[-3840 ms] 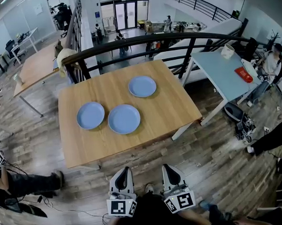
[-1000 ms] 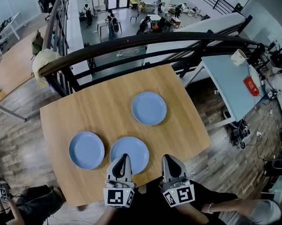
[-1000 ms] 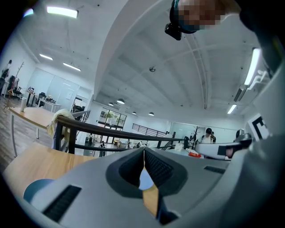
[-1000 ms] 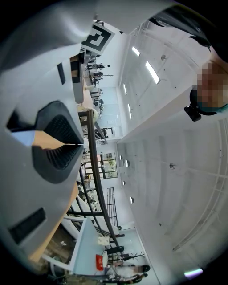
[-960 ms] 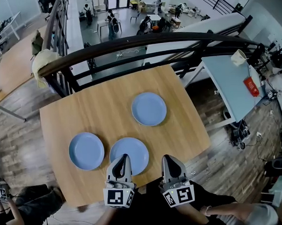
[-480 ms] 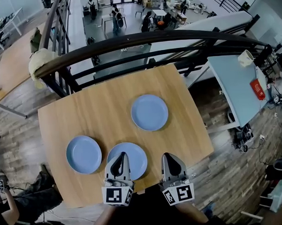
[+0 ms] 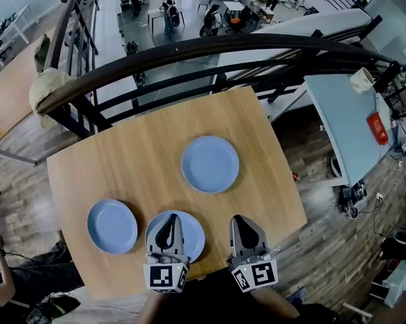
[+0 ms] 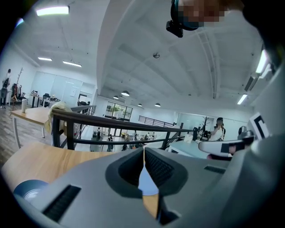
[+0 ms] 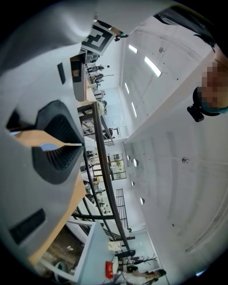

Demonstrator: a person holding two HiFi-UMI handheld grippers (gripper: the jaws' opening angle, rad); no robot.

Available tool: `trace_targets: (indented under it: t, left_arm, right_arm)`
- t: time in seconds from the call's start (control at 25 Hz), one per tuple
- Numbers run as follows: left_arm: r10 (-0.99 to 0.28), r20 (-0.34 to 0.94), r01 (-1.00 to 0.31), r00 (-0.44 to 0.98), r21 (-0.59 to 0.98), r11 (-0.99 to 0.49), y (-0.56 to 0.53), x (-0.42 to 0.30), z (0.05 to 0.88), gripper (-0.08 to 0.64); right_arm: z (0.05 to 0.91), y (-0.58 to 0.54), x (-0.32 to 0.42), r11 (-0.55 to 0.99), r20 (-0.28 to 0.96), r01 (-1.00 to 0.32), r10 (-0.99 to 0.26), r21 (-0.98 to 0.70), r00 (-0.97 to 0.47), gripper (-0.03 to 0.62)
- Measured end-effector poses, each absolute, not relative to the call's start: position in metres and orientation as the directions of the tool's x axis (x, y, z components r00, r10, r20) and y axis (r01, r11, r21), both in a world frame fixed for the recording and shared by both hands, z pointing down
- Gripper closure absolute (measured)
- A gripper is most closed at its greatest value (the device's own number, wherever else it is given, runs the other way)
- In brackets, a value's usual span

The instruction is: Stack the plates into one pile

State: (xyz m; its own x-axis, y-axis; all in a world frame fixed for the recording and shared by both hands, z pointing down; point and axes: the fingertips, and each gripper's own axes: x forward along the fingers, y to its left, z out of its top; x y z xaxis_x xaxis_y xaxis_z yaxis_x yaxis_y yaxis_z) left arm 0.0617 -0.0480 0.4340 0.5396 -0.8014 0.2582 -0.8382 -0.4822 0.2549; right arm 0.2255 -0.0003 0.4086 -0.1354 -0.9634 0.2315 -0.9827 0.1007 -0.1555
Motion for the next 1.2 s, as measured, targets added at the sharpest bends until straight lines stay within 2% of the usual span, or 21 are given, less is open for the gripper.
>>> trace_targets:
  t: [1.2]
  left_arm:
    - [-0.743,0.471,-0.879,0.476,0.282,-0.384,-0.139,0.105,0.553,0.532]
  right_arm:
    - [0.530,-0.092,0.304,0.006,0.414,-0.979,-0.905,-0.204,-0.092,0.558]
